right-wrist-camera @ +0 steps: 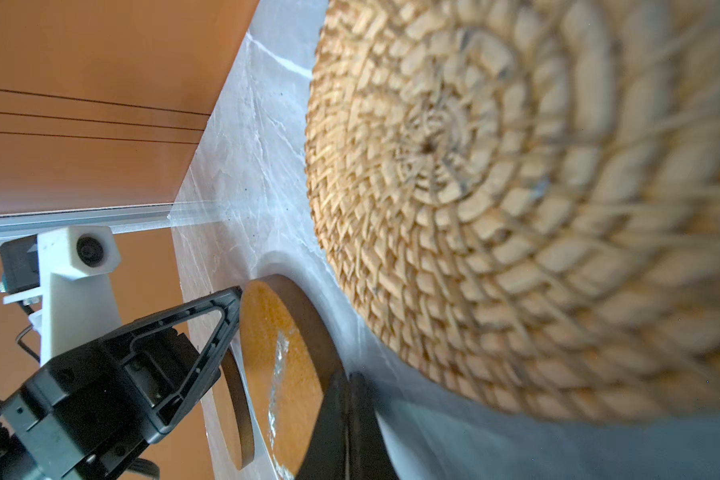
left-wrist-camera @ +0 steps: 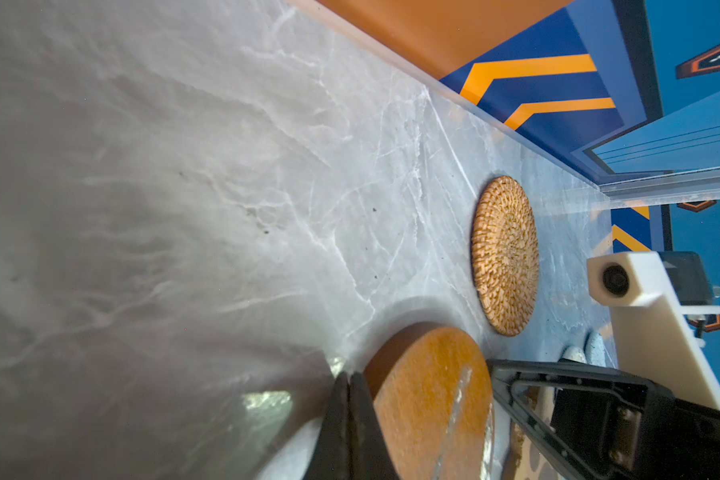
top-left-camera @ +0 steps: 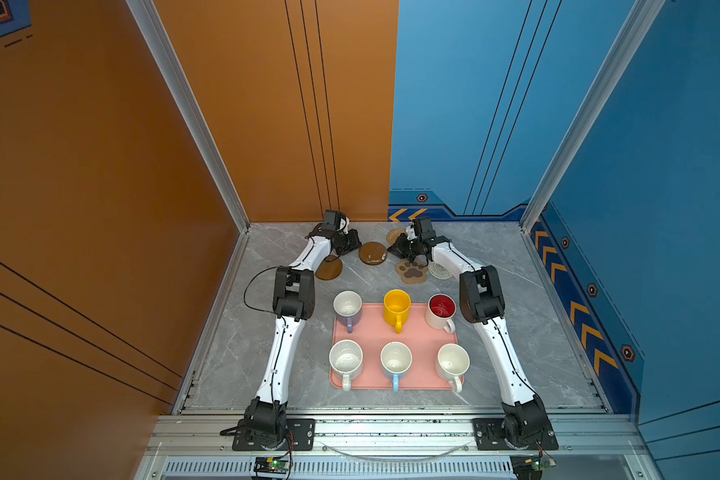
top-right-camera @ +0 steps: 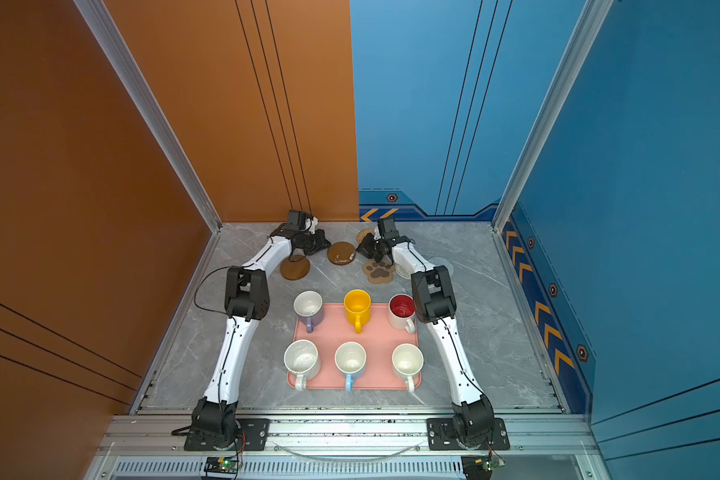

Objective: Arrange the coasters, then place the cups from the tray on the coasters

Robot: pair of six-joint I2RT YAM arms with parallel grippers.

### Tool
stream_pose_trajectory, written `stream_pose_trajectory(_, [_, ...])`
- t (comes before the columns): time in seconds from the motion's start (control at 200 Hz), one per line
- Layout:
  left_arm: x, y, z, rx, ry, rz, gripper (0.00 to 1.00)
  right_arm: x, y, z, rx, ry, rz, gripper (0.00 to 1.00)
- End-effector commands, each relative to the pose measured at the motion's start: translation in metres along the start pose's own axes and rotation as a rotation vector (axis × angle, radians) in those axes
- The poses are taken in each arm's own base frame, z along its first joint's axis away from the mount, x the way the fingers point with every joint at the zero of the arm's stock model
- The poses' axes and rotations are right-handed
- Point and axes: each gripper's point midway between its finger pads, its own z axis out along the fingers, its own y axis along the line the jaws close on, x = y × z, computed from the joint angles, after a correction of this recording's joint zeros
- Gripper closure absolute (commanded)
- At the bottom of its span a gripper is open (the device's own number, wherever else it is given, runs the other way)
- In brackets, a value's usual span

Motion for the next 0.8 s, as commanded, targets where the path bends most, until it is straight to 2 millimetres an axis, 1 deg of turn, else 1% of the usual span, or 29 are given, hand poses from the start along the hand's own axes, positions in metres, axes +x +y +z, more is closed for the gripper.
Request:
stream_pose_trajectory(0.0, [0.022, 0.014, 0.009, -0.005, 0.069, -0.003, 1.00, 0.012, 0.002, 0.008, -0.008, 0.042, 0.008, 1.00])
stream_pose_trajectory(0.195, [0.035, 0.023, 0.003, -0.059, 0.098, 0.025, 1.00, 0.025, 0.005, 0.009, 0.003, 0.077, -0.006, 1.00])
stream_pose_trajectory(0.36, [0.042, 0.022, -0.005, -0.073, 0.116, 0.043, 1.00, 0.036, 0.009, 0.003, 0.027, 0.108, -0.035, 1.00])
stream_pose_trajectory(0.536, [0.051, 0.028, -0.013, -0.117, 0.127, 0.058, 1.00, 0.048, 0.011, 0.001, 0.034, 0.131, -0.052, 1.00])
stream_pose_trajectory(0.651, [0.052, 0.030, -0.018, -0.129, 0.127, 0.060, 1.00, 0.057, 0.013, 0.001, 0.035, 0.148, -0.060, 1.00])
stream_pose_trajectory(0.791, [0.047, 0.028, -0.025, -0.136, 0.112, 0.067, 1.00, 0.069, 0.016, 0.004, 0.037, 0.170, -0.068, 1.00])
